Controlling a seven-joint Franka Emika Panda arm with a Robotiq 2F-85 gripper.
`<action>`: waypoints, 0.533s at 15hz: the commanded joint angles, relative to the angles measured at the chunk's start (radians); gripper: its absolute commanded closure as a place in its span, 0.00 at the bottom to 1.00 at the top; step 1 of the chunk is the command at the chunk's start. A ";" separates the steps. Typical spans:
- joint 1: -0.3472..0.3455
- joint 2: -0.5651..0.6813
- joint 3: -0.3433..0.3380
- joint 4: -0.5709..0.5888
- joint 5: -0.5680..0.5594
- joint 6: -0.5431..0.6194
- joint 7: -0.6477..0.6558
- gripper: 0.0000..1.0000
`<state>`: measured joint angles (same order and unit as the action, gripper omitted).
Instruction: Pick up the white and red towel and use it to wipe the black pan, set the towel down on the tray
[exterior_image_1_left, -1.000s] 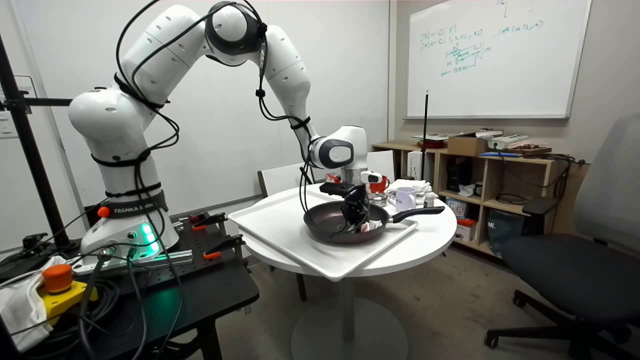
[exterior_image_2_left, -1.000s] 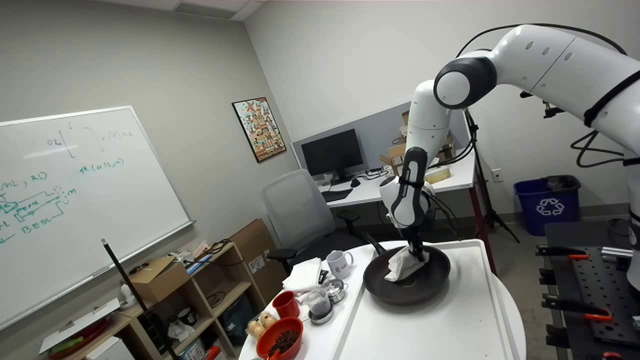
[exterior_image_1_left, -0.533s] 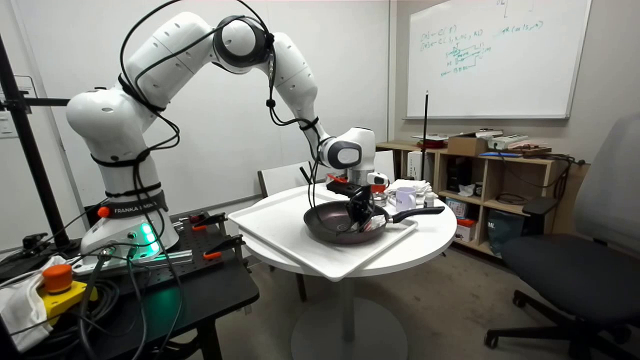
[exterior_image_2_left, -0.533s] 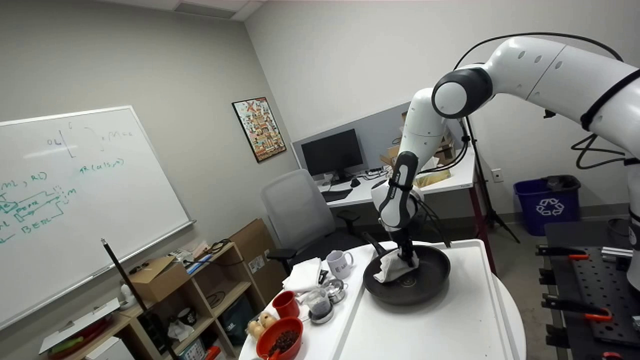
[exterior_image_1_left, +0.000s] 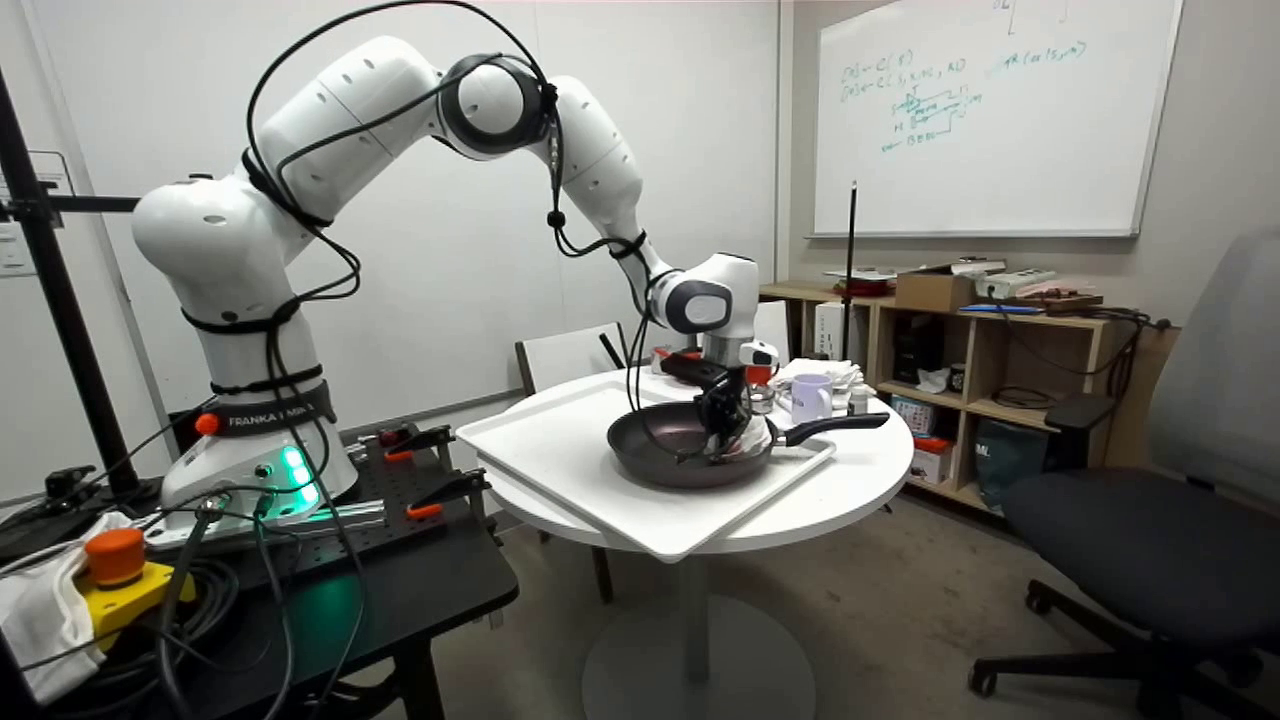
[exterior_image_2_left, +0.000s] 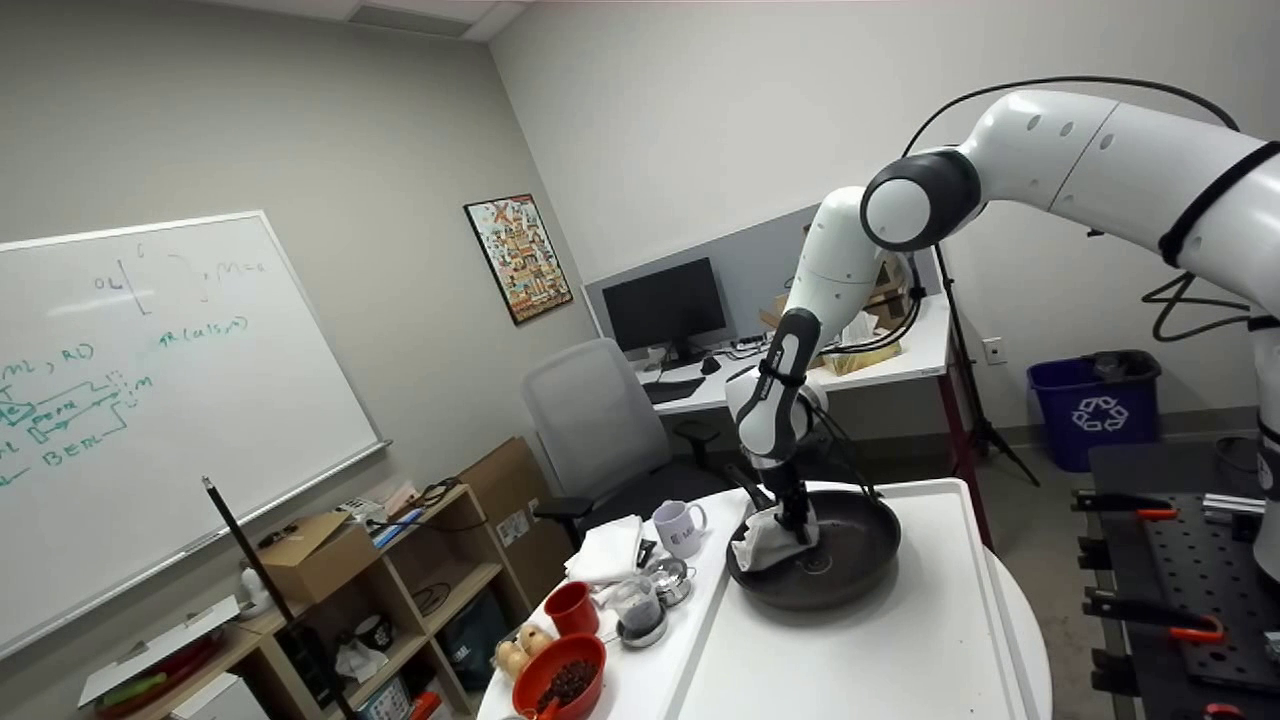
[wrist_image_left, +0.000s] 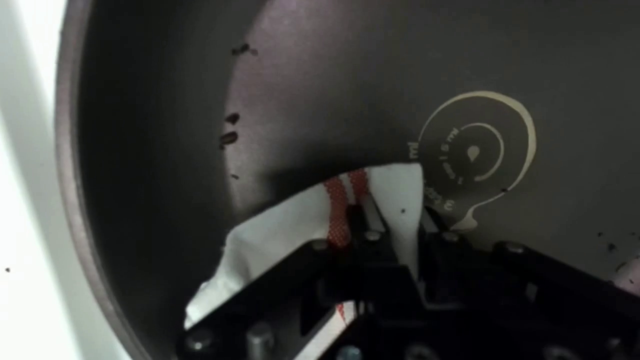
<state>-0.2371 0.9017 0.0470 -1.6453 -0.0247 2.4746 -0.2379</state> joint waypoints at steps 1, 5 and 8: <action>0.048 0.064 0.005 0.065 0.009 -0.024 -0.003 0.96; 0.106 0.067 0.013 0.044 -0.011 -0.016 -0.010 0.96; 0.132 0.049 0.028 -0.006 -0.026 -0.004 -0.039 0.96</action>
<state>-0.1290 0.9160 0.0534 -1.6266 -0.0418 2.4662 -0.2403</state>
